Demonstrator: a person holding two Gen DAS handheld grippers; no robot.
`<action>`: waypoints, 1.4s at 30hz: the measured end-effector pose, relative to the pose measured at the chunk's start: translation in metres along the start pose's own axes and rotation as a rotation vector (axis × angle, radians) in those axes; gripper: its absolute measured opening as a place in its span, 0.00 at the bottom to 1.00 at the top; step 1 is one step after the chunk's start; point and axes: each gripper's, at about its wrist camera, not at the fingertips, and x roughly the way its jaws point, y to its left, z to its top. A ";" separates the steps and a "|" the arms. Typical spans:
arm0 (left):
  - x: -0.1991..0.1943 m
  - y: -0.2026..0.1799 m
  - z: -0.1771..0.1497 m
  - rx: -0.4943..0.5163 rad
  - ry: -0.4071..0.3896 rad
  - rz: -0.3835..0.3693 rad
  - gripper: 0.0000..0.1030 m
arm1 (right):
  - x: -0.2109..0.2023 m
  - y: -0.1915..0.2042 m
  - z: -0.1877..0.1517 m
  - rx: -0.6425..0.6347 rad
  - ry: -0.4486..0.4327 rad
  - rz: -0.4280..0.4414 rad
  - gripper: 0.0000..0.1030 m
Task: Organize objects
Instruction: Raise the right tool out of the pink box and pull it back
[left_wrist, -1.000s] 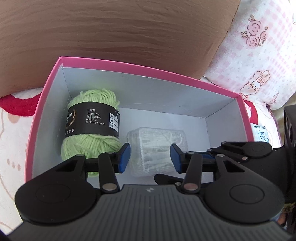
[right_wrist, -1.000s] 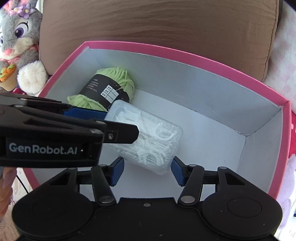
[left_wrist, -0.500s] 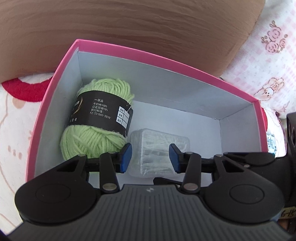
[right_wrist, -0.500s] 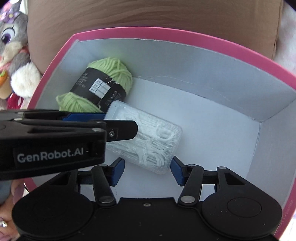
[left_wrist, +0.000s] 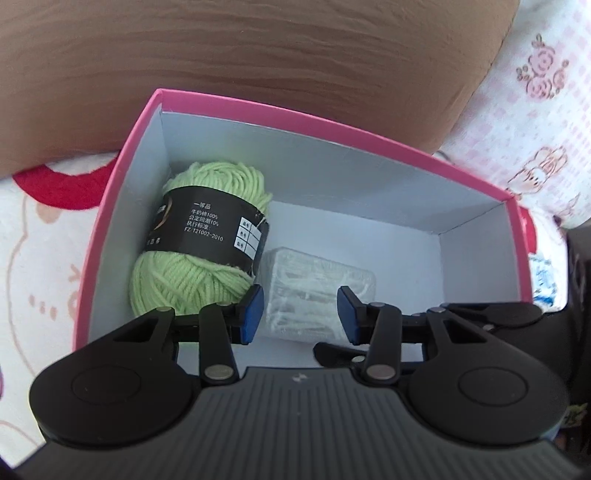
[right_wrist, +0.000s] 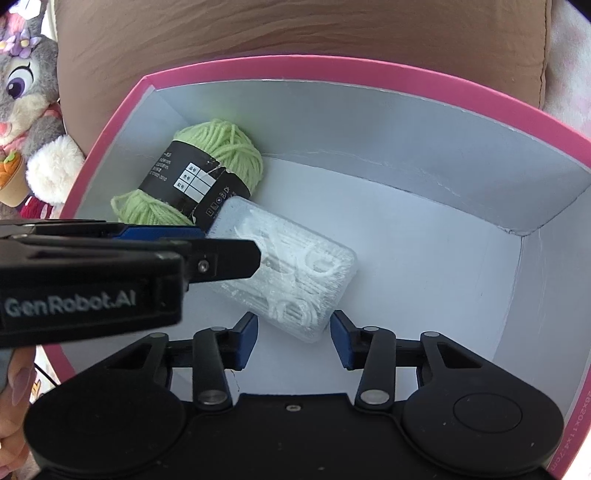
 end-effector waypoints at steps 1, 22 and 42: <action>-0.002 -0.002 -0.001 0.015 -0.002 0.014 0.38 | -0.002 0.008 -0.002 -0.003 -0.006 -0.003 0.44; 0.018 -0.013 0.001 0.025 0.028 -0.015 0.36 | -0.033 0.014 -0.016 -0.028 -0.099 0.016 0.49; -0.079 -0.044 -0.021 0.108 -0.025 0.024 0.60 | -0.126 0.027 -0.070 -0.171 -0.241 0.031 0.52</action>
